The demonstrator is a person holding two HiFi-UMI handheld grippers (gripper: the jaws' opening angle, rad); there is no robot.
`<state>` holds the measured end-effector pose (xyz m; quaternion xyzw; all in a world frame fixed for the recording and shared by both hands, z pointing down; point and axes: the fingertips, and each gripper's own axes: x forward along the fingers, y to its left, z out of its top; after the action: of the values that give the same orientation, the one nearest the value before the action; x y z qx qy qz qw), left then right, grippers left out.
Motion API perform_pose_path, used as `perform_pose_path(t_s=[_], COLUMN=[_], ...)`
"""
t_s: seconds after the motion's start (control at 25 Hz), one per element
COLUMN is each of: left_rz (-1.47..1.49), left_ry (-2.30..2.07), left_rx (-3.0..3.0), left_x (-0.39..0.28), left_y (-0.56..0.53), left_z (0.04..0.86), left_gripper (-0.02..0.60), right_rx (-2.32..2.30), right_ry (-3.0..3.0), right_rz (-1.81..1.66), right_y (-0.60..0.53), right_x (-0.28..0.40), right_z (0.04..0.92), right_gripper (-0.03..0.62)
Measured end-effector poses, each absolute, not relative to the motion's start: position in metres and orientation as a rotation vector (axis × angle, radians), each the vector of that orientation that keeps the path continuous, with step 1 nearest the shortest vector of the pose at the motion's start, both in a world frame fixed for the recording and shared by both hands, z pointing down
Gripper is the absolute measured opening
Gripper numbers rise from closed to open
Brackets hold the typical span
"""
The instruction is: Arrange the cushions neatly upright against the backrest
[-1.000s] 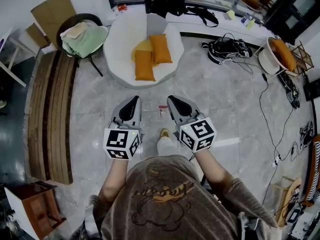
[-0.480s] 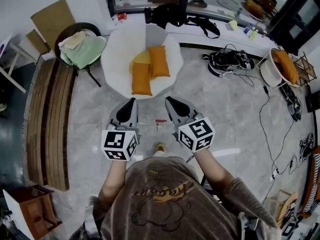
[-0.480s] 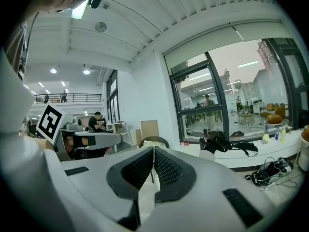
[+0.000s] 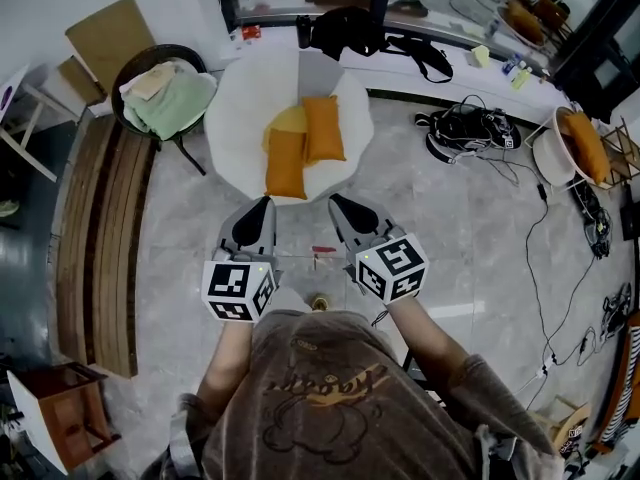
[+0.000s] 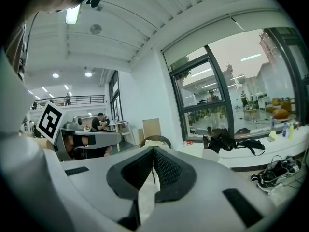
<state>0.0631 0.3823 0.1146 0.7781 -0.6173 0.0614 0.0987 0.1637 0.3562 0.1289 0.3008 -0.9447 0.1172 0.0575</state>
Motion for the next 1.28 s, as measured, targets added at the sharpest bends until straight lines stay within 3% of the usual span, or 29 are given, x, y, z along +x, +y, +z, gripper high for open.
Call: perform_pose_path(t_s=[0.48, 1.28], left_rz=[0.191, 0.242], left_ry=[-1.803, -1.726], left_rx=[2.309, 2.303], left_x=[0.052, -0.03], left_y=[0.316, 0.153], left_z=[0.128, 0.143], left_gripper=[0.005, 0.005], right_rx=[0.916, 0.941], right_ry=[-2.846, -2.786], right_rz=[0.388, 0.491], right_y=[0.295, 0.14], right_x=[0.149, 0.066], right_z=[0.147, 0.169], right_gripper=[0.021, 0.021])
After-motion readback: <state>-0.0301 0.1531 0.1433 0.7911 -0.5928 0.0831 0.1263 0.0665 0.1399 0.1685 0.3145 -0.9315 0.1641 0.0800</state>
